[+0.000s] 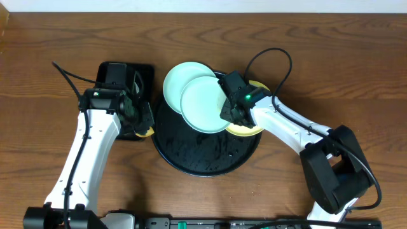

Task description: Clean dirty plates on tray and stack at the side

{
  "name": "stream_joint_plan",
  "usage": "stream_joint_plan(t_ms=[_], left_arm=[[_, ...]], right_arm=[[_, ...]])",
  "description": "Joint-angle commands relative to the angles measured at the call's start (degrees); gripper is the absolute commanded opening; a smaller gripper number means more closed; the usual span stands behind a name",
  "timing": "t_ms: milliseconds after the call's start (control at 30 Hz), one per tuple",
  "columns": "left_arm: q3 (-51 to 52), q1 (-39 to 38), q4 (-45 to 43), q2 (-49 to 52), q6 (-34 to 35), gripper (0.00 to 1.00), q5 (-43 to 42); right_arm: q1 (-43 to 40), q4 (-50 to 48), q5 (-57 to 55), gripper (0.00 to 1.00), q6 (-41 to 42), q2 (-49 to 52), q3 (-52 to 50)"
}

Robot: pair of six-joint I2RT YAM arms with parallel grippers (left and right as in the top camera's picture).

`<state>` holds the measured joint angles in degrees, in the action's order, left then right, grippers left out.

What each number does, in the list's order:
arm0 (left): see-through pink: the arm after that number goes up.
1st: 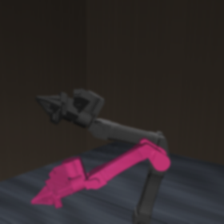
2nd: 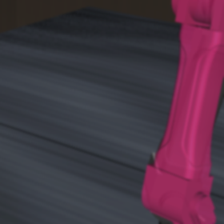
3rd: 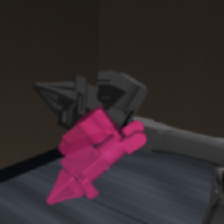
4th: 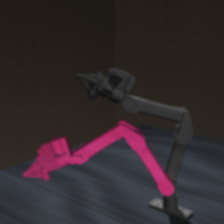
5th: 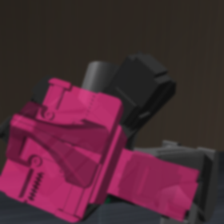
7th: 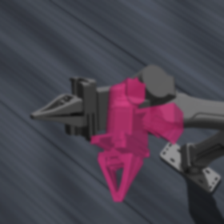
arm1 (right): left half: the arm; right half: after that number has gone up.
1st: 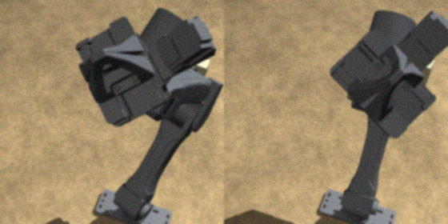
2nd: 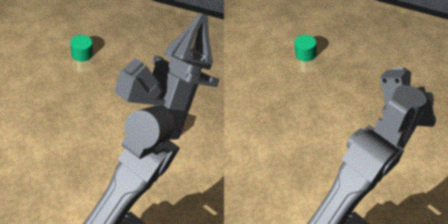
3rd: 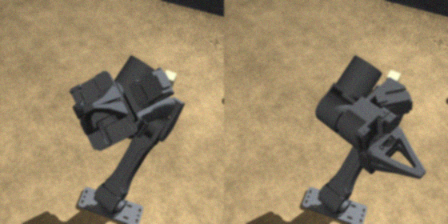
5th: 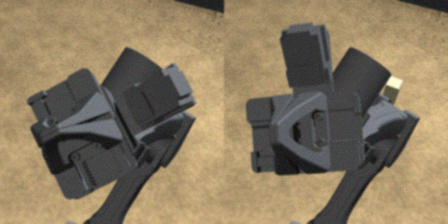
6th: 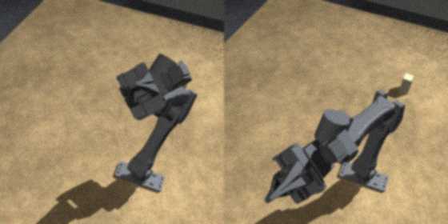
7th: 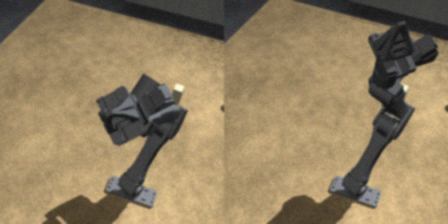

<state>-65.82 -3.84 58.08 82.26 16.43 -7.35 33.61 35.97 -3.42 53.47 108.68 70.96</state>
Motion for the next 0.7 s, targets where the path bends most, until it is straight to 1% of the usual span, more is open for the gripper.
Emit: stream_joint_plan(t_ms=[0, 333, 567, 667], left_arm=[[-1.05, 0.28, 0.17, -0.04, -0.74, 0.17, 0.5], [-1.05, 0.28, 0.15, -0.04, -0.74, 0.17, 0.5], [-1.05, 0.28, 0.15, -0.04, -0.74, 0.17, 0.5], [-1.05, 0.28, 0.13, -0.04, -0.74, 0.17, 0.5]], right_arm=[[-0.09, 0.68, -2.58, 0.02, -5.25, -0.46, -0.22], [-0.09, 1.01, -6.88, 0.02, -10.67, -8.02, -0.07], [0.02, 1.05, -7.32, 0.02, -14.6, -10.1, -0.07], [0.26, 1.07, -9.31, 0.02, -17.14, -10.21, -0.04]])
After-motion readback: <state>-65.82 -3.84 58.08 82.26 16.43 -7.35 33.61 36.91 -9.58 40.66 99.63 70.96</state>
